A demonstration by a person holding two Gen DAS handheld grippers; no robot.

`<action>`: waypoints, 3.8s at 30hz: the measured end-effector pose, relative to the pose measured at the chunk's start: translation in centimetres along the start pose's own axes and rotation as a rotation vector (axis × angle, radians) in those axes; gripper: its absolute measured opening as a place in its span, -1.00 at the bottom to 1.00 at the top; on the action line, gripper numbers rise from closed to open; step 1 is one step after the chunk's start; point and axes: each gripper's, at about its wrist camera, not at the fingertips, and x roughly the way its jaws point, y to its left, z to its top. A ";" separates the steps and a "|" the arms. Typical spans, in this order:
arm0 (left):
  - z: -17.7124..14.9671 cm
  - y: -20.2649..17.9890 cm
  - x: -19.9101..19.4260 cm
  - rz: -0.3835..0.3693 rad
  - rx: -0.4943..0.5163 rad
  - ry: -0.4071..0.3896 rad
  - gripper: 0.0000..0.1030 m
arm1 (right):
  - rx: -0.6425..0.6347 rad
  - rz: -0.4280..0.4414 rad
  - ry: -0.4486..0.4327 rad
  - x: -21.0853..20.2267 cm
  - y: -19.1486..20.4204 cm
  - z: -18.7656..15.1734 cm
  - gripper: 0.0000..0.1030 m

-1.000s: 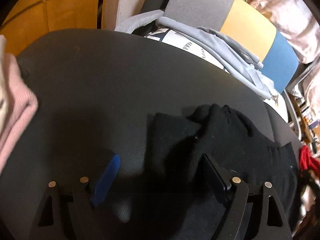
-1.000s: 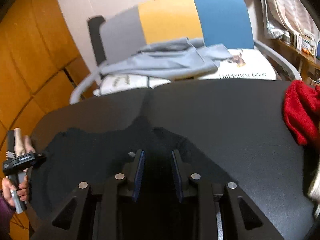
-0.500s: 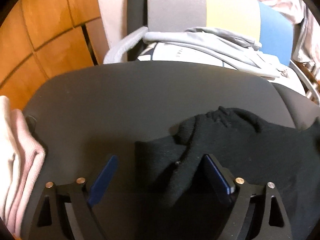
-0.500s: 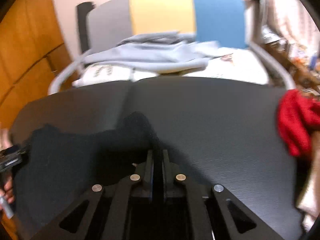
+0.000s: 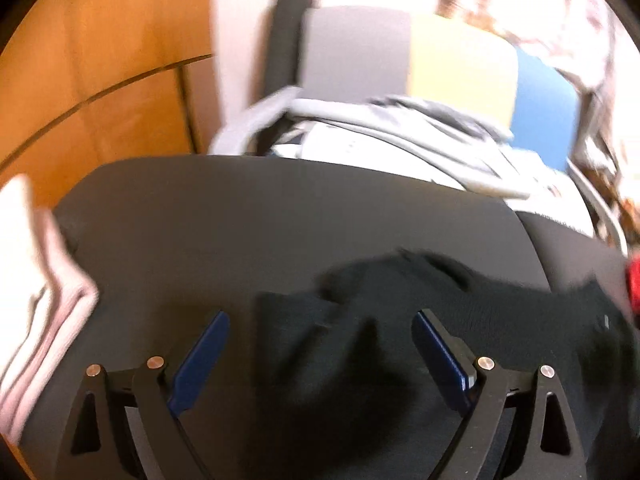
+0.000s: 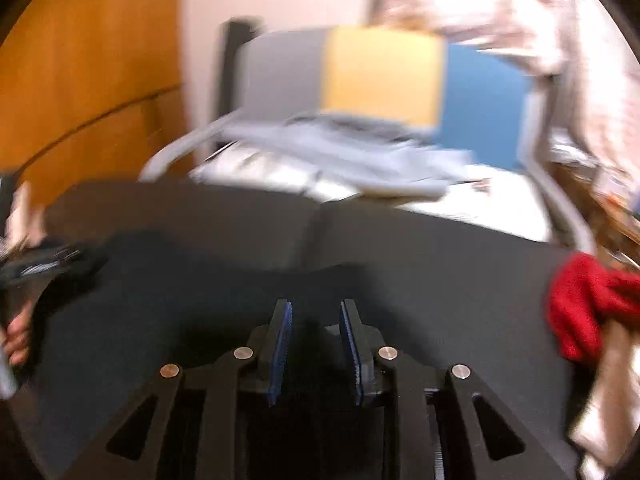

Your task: Fold clothes

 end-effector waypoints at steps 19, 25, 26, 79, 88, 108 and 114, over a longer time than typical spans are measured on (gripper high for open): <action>-1.6 0.4 -0.7 0.100 0.220 -0.044 1.00 | 0.365 -0.086 -0.024 -2.5 -6.0 -4.3 -0.50; -8.9 3.6 -6.4 0.084 0.211 -0.045 1.00 | 0.276 -0.009 0.018 -7.0 0.4 -8.8 -0.50; -9.9 3.4 -6.5 0.095 0.237 -0.032 1.00 | 0.250 -0.028 0.038 -7.0 1.4 -9.7 -0.50; -13.5 -3.8 -11.7 -0.081 0.105 0.009 1.00 | 0.404 -0.163 -0.023 -10.3 -1.5 -12.3 -0.50; -18.3 -7.4 -14.8 -0.119 0.318 -0.080 1.00 | 0.693 0.026 -0.053 -14.1 -6.0 -18.2 -0.05; -20.5 -6.4 -13.4 -0.206 0.223 0.009 0.95 | 0.833 0.308 0.012 -6.3 -7.1 -16.5 0.01; -20.4 -5.7 -15.2 -0.302 0.173 -0.035 0.44 | 0.880 0.343 0.032 -5.1 -6.7 -17.1 -0.66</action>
